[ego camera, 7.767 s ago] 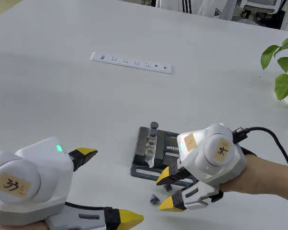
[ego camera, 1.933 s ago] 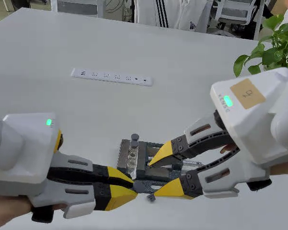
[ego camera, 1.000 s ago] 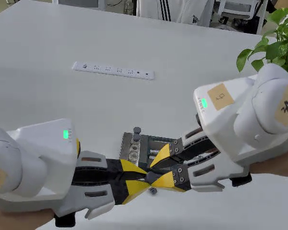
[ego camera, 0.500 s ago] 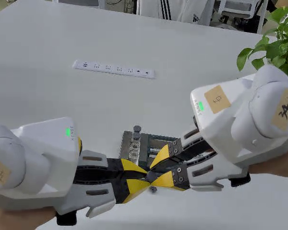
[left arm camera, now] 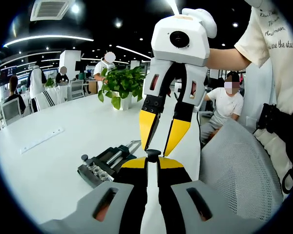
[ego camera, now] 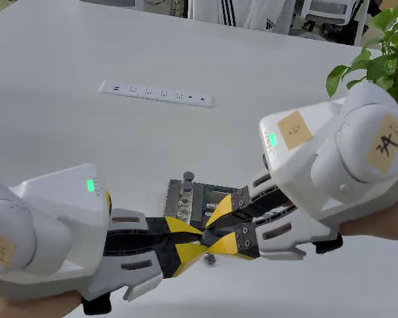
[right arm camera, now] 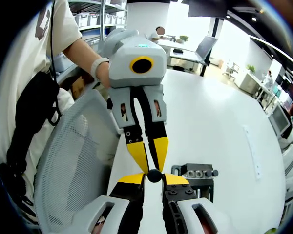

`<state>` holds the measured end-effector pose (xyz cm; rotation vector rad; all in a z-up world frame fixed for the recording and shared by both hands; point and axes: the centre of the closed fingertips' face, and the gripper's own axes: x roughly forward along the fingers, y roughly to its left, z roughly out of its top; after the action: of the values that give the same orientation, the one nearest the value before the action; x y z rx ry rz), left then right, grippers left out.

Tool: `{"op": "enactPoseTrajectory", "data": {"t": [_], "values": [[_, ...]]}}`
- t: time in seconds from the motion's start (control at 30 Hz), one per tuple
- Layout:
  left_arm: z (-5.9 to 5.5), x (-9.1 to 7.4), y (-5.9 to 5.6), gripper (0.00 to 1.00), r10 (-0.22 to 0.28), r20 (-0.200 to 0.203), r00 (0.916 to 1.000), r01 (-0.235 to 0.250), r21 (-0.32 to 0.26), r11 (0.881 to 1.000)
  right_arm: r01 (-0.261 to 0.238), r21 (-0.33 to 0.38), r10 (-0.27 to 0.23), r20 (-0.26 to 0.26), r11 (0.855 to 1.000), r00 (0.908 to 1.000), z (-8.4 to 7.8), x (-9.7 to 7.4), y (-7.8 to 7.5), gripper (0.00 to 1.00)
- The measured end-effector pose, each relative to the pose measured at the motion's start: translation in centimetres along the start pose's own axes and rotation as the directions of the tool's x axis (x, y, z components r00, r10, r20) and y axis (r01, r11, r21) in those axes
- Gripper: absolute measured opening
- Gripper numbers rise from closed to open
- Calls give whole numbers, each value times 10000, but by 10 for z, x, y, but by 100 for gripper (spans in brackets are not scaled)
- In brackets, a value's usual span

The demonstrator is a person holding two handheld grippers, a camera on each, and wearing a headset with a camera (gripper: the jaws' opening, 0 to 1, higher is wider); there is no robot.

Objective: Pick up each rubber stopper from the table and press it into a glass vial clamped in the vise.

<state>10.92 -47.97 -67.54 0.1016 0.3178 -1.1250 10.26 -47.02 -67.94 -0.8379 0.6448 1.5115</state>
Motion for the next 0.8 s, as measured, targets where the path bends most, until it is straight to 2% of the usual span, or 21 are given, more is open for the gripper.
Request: {"op": "enactPoseTrajectory", "data": {"t": [0.5,0.8], "values": [[2,1,-3,3,-72,6,10000,72,494,9988,-120,156,122,-115,9998,9999,-1,0,1,8],[4,1,0,3,87,128,9999,-93,424,9991,-96,404,97,-32,9991,9999,0,-2,-2,7]]}}
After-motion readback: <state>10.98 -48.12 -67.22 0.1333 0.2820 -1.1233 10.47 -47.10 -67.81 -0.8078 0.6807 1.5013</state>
